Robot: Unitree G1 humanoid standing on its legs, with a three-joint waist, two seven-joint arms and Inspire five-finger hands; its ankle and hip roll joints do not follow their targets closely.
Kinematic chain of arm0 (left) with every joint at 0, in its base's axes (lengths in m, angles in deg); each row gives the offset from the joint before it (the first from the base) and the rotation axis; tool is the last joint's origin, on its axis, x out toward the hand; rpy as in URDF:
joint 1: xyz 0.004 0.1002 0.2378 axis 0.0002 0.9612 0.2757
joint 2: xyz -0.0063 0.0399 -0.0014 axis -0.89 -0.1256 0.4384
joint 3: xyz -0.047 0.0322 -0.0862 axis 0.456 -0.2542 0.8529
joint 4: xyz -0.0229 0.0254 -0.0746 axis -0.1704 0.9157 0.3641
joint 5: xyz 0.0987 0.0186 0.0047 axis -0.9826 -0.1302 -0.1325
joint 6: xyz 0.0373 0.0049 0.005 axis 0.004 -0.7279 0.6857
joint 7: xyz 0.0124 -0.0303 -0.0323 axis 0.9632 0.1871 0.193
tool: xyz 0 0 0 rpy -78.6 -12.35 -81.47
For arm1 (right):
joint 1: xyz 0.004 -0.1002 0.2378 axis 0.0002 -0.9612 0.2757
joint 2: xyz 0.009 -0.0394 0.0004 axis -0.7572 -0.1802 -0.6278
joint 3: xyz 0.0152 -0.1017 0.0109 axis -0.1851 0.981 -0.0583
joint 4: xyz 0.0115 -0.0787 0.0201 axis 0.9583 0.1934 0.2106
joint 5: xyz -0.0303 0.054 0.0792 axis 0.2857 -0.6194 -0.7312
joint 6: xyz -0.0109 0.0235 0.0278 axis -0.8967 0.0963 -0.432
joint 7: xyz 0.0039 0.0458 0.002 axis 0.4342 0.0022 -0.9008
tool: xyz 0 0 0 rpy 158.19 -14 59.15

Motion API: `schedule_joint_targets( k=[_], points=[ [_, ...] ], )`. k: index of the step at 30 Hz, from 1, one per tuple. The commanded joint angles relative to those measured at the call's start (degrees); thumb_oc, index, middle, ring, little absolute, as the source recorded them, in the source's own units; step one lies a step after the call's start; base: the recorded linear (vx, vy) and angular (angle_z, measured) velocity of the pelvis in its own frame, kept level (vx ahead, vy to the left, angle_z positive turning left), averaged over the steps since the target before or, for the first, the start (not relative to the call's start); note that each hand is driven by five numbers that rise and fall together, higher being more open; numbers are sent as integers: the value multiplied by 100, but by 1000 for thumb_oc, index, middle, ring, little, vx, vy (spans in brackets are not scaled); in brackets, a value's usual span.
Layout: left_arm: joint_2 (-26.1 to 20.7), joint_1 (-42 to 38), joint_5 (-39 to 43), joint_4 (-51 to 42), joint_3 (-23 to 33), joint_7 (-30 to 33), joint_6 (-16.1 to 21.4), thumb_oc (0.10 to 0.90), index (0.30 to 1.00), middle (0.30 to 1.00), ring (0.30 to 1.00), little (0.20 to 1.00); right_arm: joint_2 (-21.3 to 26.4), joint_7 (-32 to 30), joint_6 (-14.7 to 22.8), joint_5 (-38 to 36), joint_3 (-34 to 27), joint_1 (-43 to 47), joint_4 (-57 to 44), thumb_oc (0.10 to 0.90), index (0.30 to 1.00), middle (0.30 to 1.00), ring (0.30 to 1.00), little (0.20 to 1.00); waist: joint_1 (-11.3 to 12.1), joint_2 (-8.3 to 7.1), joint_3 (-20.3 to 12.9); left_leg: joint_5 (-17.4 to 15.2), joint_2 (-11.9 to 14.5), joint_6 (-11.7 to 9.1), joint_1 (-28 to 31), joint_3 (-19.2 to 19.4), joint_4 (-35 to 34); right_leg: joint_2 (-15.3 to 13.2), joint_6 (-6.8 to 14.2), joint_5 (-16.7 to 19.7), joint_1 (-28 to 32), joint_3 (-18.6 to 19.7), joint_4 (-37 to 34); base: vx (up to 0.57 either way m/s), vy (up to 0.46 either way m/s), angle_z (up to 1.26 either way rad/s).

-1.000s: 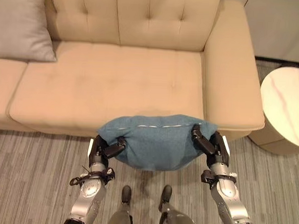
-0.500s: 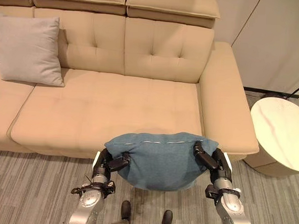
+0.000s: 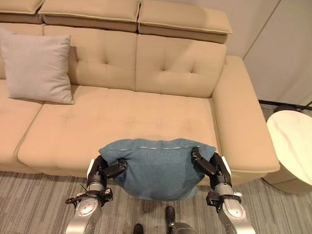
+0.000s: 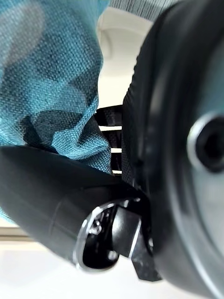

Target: Pick up all the scattered cushions and arrange them neatly on the sofa.

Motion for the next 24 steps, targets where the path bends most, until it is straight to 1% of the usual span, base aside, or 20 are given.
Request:
schedule_joint_targets(
  k=[1,3,4,5,6,7,8,10,12,13,15,16,17,18,20,22,24],
  points=[
    [35,-558,-231,-857,-185,-377,775,400,300,300,300,300,36,109,786,-112,-285,453,-798,400,300,300,300,300,-53,-155,-485,-760,334,-400,-298,-271,836,-29,404,-363,809,-147,-426,113,-196,35],
    [79,-613,-169,-848,-254,-401,767,400,300,300,300,300,89,89,797,-141,-385,350,-794,400,300,300,300,300,-123,-196,-482,-655,463,-591,-546,-231,1272,-33,333,-382,977,-312,-571,73,-212,44],
    [94,-651,-155,-838,-291,-407,774,400,300,300,300,300,132,65,807,-152,-431,310,-796,400,300,300,300,300,-146,-229,-450,-570,539,-658,-790,-168,1677,-63,301,-389,1052,-412,-617,24,-203,63],
    [117,-694,-143,-820,-335,-421,770,400,300,300,300,300,185,21,821,-160,-456,300,-800,400,300,300,300,300,-158,-260,-392,-453,600,-684,-1020,-83,2011,-76,244,-387,1113,-475,-666,0,-177,83],
    [120,-707,-134,-812,-343,-429,771,400,300,300,300,300,214,14,819,-183,-478,287,-800,400,300,300,300,300,-173,-279,-375,-418,646,-676,-1200,-18,2303,-70,206,-389,1153,-526,-708,4,-160,73],
    [126,-685,-123,-817,-328,-437,761,400,300,300,300,300,225,31,807,-221,-501,237,-805,400,300,300,300,300,-195,-285,-397,-457,725,-648,-1257,96,2378,-50,173,-407,1193,-576,-766,52,-133,52],
    [123,-654,-127,-810,-311,-464,745,400,300,300,300,300,216,54,778,-255,-536,181,-810,400,300,300,300,300,-203,-288,-419,-473,779,-625,-1266,175,2368,-51,162,-426,1260,-598,-831,82,-94,23],
    [132,-575,-133,-788,-308,-536,697,400,300,300,300,300,229,83,767,-267,-609,87,-794,400,300,300,300,300,-210,-295,-456,-492,826,-591,-1310,275,2125,-71,157,-463,1348,-651,-903,116,-43,16],
    [118,-539,-195,-766,-331,-567,646,400,300,300,300,300,225,85,766,-270,-659,41,-794,400,300,300,300,300,-199,-310,-483,-445,759,-568,-1333,281,1735,-70,169,-479,1421,-647,-971,140,-7,2],
    [118,-537,-223,-767,-333,-579,626,400,300,300,300,300,222,76,765,-259,-667,47,-791,400,300,300,300,300,-187,-296,-484,-339,713,-581,-1361,268,1525,-46,181,-489,1460,-644,-1013,133,16,-2],
    [110,-534,-267,-805,-336,-563,606,400,300,300,300,300,200,30,767,-248,-680,67,-780,400,300,300,300,300,-122,-251,-483,11,637,-640,-1528,249,1113,40,189,-551,1591,-599,-1090,127,27,-2],
    [103,-538,-276,-827,-340,-536,609,400,300,300,300,300,187,-5,767,-260,-670,96,-767,400,300,300,300,300,-83,-243,-465,118,616,-663,-1651,225,1067,64,187,-582,1647,-557,-1100,163,70,-5],
    [96,-528,-285,-860,-321,-498,623,400,300,300,300,300,161,-27,755,-279,-629,160,-733,400,300,300,300,300,-16,-207,-470,162,574,-672,-1728,108,942,126,184,-651,1716,-441,-1086,122,61,-8],
    [97,-526,-285,-860,-321,-499,624,400,300,300,300,300,161,-27,755,-278,-629,159,-733,400,300,300,300,300,-5,-210,-461,168,574,-670,-1702,121,920,123,185,-654,1725,-430,-1083,161,93,-22],
    [62,-413,-273,-950,-291,-512,610,400,300,300,300,300,117,7,743,-266,-577,155,-746,400,300,300,300,300,18,-181,-567,156,544,-637,-1511,-68,806,98,202,-745,1794,-326,-1019,214,122,-51],
    [43,-377,-252,-993,-277,-509,606,400,300,300,300,300,89,24,735,-284,-554,157,-760,400,300,300,300,300,46,-189,-574,130,536,-612,-1453,-71,795,71,209,-787,1824,-254,-962,190,145,-60],
    [-8,-349,-224,-1036,-230,-502,605,400,300,300,300,300,35,58,715,-257,-509,198,-772,400,300,300,300,300,83,-198,-610,56,520,-515,-1257,58,713,-63,296,-827,1826,-167,-811,199,214,-79]
  ],
)
